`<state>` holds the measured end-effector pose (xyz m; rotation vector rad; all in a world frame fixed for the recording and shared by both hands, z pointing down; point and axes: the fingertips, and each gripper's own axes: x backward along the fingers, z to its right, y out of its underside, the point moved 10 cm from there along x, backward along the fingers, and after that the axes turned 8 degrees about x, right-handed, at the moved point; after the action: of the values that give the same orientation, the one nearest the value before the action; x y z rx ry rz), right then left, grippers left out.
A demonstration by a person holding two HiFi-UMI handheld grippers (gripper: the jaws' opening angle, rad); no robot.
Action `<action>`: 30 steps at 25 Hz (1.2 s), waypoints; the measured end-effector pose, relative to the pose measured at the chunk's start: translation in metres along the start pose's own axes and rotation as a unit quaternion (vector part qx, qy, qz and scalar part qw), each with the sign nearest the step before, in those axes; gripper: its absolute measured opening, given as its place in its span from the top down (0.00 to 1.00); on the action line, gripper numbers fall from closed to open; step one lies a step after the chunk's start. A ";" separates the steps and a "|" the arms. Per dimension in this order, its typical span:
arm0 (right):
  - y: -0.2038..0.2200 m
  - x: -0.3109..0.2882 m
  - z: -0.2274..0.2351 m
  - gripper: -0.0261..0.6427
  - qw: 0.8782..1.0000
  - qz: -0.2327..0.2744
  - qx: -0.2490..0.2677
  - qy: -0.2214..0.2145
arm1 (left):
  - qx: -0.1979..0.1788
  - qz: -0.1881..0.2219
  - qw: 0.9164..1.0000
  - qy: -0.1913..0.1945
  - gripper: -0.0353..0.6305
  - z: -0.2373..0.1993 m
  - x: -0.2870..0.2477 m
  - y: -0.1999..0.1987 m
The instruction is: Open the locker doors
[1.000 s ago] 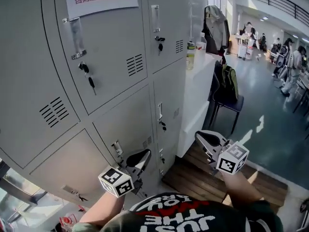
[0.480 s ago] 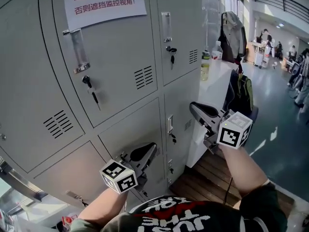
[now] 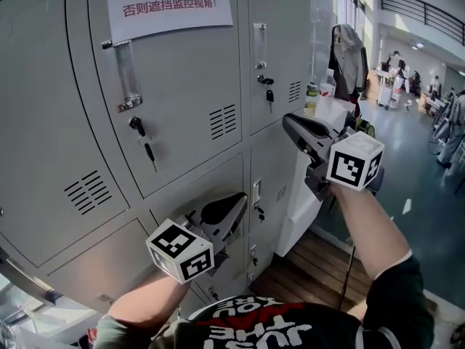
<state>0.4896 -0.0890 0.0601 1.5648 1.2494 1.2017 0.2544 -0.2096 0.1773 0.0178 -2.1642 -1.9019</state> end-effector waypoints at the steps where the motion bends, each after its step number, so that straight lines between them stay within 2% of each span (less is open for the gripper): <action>1: -0.008 -0.004 0.002 0.91 1.000 0.004 0.010 0.001 | -0.010 0.002 1.000 0.001 0.94 0.002 -0.004 -0.011; 6: -0.045 -0.020 0.012 0.91 0.999 0.016 0.047 0.003 | -0.049 0.021 0.998 -0.012 0.94 0.008 -0.019 -0.076; 11: -0.072 -0.037 0.021 0.91 0.998 0.026 0.056 0.001 | -0.058 0.032 0.997 -0.037 0.94 0.010 -0.029 -0.129; 17: -0.091 -0.061 0.036 0.91 0.999 0.026 0.033 -0.006 | -0.078 0.036 0.995 -0.052 0.94 0.015 -0.039 -0.169; 23: -0.096 -0.083 0.048 0.90 0.999 0.019 0.039 -0.010 | -0.072 0.028 0.995 -0.058 0.94 0.013 -0.047 -0.187; 24: -0.096 -0.086 0.049 0.88 0.999 0.019 0.037 -0.014 | -0.070 0.028 0.995 -0.058 0.94 0.013 -0.047 -0.188; 27: -0.098 -0.095 0.053 0.74 0.999 0.021 0.026 -0.033 | -0.067 0.028 0.996 -0.055 0.94 0.014 -0.049 -0.190; 30: -0.100 -0.102 0.056 0.69 0.998 0.022 0.019 -0.048 | -0.065 0.026 0.996 -0.051 0.94 0.016 -0.050 -0.190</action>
<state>0.5131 -0.1690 -0.0687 1.6672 1.1876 1.1223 0.2692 -0.2124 -0.0193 -0.1620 -2.0768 -2.0515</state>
